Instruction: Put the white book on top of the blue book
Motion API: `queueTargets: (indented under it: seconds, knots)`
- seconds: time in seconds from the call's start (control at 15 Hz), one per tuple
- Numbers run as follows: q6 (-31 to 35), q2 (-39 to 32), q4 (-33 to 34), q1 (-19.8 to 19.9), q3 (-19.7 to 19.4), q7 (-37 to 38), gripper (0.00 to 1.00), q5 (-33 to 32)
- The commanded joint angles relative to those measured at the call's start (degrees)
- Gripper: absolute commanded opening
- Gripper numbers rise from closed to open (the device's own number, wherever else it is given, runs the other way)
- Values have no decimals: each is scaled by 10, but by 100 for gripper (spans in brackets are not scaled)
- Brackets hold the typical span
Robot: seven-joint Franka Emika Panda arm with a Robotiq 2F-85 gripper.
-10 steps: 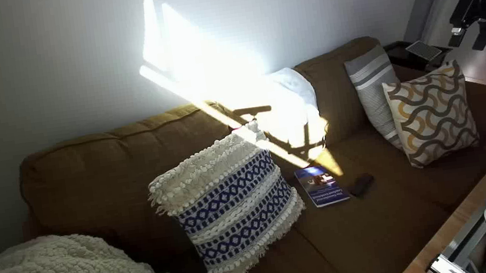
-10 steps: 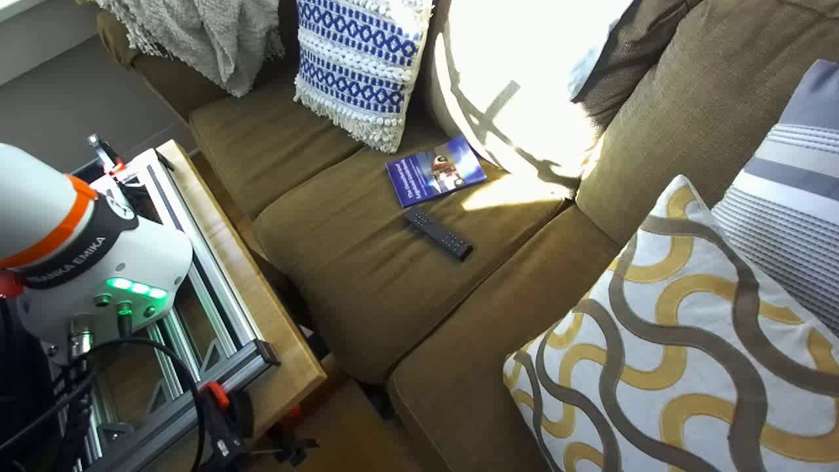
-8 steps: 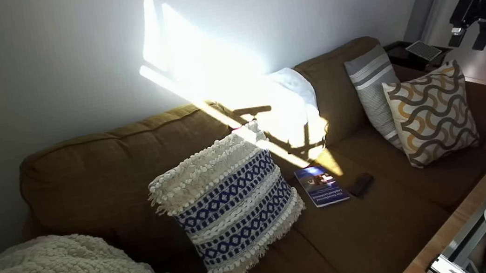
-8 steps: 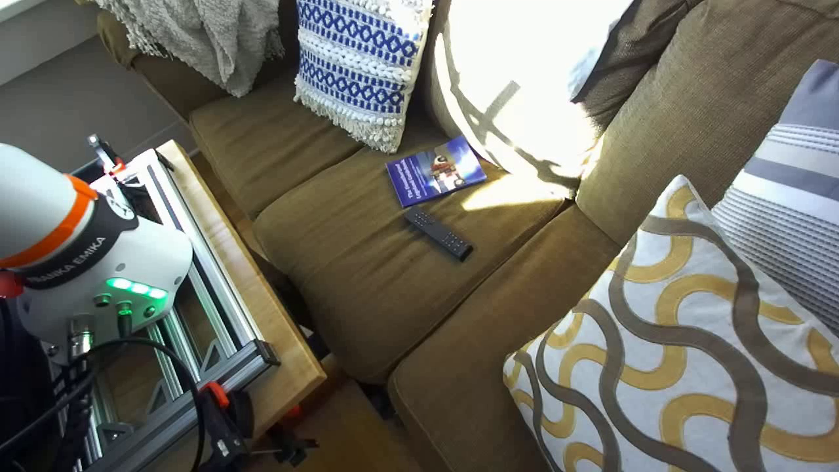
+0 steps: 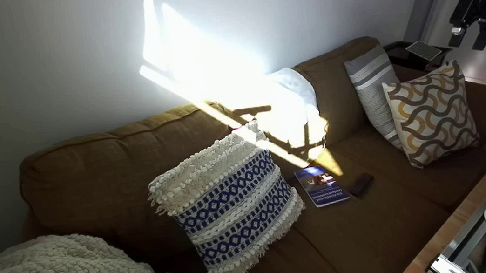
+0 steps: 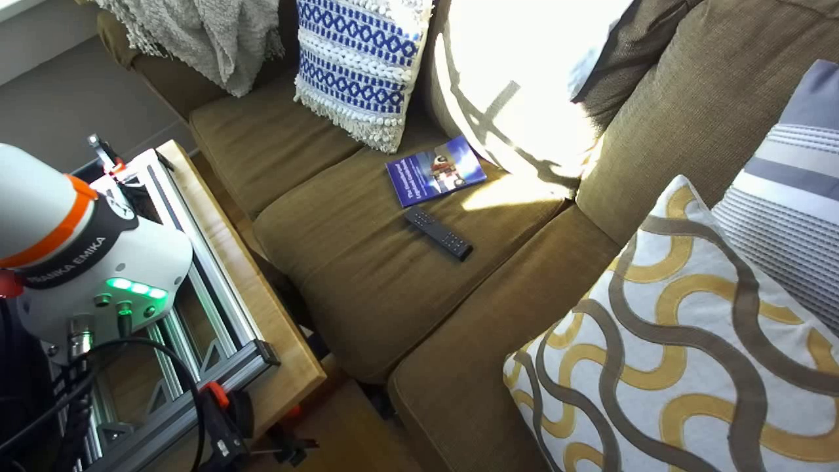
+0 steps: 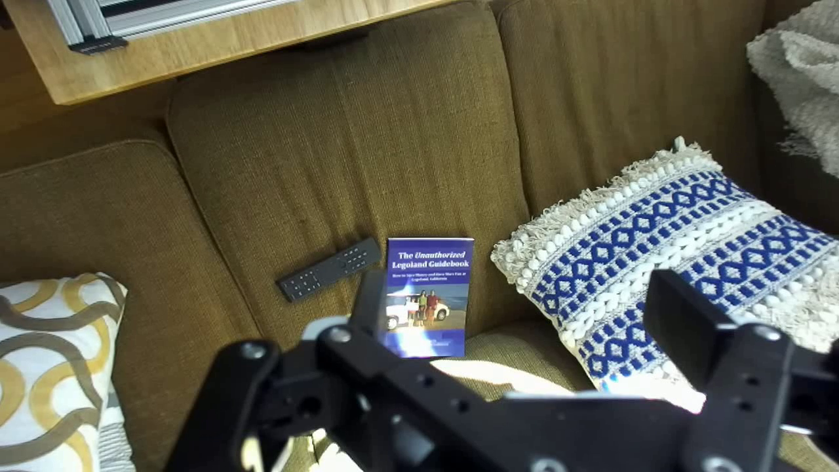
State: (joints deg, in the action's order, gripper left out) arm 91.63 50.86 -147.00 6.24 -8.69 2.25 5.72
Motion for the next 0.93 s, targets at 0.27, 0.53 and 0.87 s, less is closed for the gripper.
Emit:
queueTargets:
  seconds: [0.27,0.53,0.87]
  knots:
    - [48,-57,-44,25,-30,-37,100,7]
    - [179,-121,-80,31,-58,-77,100,17]
    - [352,-237,-102,-3,-90,-168,100,79]
